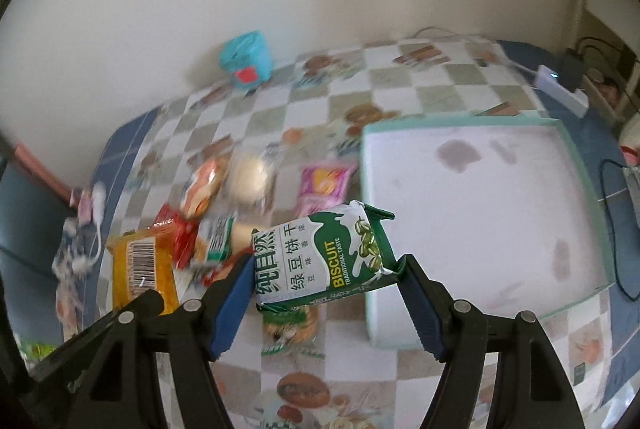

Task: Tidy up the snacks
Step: 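Carry both packs into the white tray and open both tools, then withdraw both tools from the tray back over the snack pile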

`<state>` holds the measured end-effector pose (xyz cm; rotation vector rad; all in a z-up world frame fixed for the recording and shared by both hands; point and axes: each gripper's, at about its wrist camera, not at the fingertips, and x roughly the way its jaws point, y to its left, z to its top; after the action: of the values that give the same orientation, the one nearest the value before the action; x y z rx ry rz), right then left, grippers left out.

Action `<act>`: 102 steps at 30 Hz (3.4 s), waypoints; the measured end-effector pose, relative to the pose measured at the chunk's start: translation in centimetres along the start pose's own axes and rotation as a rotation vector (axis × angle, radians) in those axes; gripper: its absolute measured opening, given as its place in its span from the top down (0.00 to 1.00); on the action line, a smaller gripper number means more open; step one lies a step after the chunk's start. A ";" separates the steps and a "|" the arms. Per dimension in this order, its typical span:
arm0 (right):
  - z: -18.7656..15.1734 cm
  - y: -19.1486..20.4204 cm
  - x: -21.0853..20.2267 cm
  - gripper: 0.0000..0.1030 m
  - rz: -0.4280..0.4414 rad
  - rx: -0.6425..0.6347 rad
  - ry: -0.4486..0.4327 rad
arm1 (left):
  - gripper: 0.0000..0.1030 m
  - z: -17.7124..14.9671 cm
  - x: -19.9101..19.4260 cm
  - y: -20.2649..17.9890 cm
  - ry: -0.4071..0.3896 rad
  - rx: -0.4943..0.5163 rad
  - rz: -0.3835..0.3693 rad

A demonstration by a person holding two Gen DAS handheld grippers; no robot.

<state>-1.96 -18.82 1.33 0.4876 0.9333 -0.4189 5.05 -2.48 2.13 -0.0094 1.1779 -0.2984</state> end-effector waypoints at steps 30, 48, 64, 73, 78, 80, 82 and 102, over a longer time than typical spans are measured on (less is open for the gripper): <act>6.7 -19.5 4.6 0.28 -0.333 0.443 0.018 | 0.60 2.9 9.0 -20.8 0.072 0.293 -0.138; 6.5 -22.1 4.8 0.26 -0.370 0.495 0.033 | 0.42 3.4 10.1 -21.6 0.077 0.275 -0.120; 6.3 -21.8 4.5 0.00 -0.349 0.470 0.044 | 0.10 4.0 10.4 -16.7 0.070 0.167 0.029; 6.1 -20.4 2.5 0.00 -0.300 0.443 0.012 | 0.10 3.6 8.9 -15.3 0.047 0.151 0.057; 6.0 -18.3 0.6 0.00 -0.282 0.398 -0.013 | 0.10 3.1 7.0 -14.3 0.025 0.167 0.091; 5.8 -17.4 -0.2 0.00 -0.270 0.377 -0.020 | 0.10 2.9 6.5 -13.8 0.026 0.164 0.102; 5.6 -16.5 -0.8 0.00 -0.261 0.361 -0.023 | 0.10 2.6 5.8 -13.0 0.025 0.159 0.115; 2.3 -7.2 -2.5 0.00 -0.208 0.147 -0.013 | 0.10 0.9 -0.5 0.1 -0.086 -0.025 0.206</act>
<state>-5.66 -25.64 3.03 0.5226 0.9484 -0.6822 5.70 -2.42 2.90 0.0767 1.0876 -0.1009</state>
